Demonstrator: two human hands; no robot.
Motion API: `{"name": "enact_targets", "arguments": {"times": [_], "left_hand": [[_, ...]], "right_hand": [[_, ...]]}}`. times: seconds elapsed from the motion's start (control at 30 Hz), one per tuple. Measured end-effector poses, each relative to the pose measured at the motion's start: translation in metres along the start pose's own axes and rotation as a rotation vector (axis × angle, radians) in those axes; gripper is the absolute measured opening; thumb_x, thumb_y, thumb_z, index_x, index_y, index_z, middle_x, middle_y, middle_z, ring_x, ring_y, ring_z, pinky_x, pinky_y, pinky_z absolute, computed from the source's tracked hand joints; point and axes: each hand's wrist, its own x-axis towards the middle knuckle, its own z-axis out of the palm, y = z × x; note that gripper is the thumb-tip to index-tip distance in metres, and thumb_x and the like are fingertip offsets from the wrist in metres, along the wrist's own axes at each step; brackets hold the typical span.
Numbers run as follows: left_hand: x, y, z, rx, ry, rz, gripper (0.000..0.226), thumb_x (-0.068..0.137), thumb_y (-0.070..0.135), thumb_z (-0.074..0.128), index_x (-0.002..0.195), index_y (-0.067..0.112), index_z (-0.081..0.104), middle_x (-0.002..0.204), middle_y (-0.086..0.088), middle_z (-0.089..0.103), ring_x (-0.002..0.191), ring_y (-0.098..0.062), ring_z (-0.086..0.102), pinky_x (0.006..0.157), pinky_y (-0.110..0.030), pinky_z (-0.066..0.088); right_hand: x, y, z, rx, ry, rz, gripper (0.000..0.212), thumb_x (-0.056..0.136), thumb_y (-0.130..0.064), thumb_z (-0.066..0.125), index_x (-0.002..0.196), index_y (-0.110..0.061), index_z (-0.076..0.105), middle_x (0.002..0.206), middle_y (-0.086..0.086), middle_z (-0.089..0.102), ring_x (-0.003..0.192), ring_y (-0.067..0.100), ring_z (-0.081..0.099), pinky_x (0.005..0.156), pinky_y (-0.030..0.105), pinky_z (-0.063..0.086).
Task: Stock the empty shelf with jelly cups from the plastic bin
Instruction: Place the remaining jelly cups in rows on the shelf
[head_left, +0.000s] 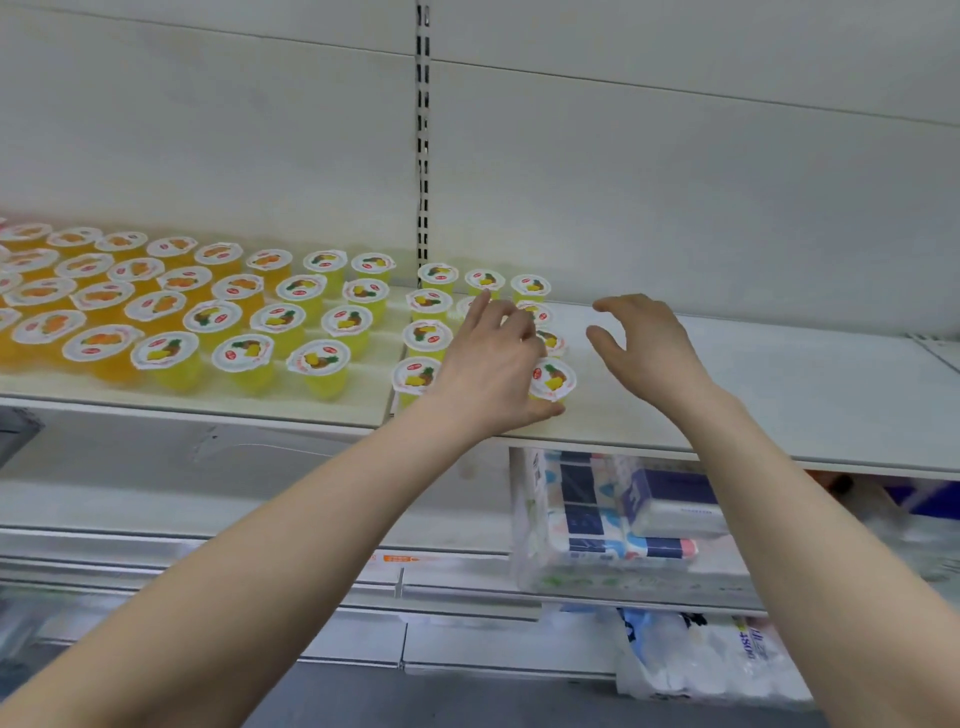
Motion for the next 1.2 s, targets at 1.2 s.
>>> {"name": "enact_targets", "arguments": {"times": [1.2], "left_hand": [[-0.171,-0.191,-0.105,0.109,0.179,-0.414,0.052,0.091,0.044,0.06,0.132,0.013,0.054,0.124,-0.01,0.058,0.115,-0.032,0.052,0.093,-0.042,0.043]], "right_hand": [[0.013,-0.229,0.05,-0.091,0.111,-0.667,0.052,0.095,-0.041,0.042,0.133,-0.007,0.053,0.126,0.014,0.058,0.112,0.035,0.054,0.096,0.044,0.043]]}}
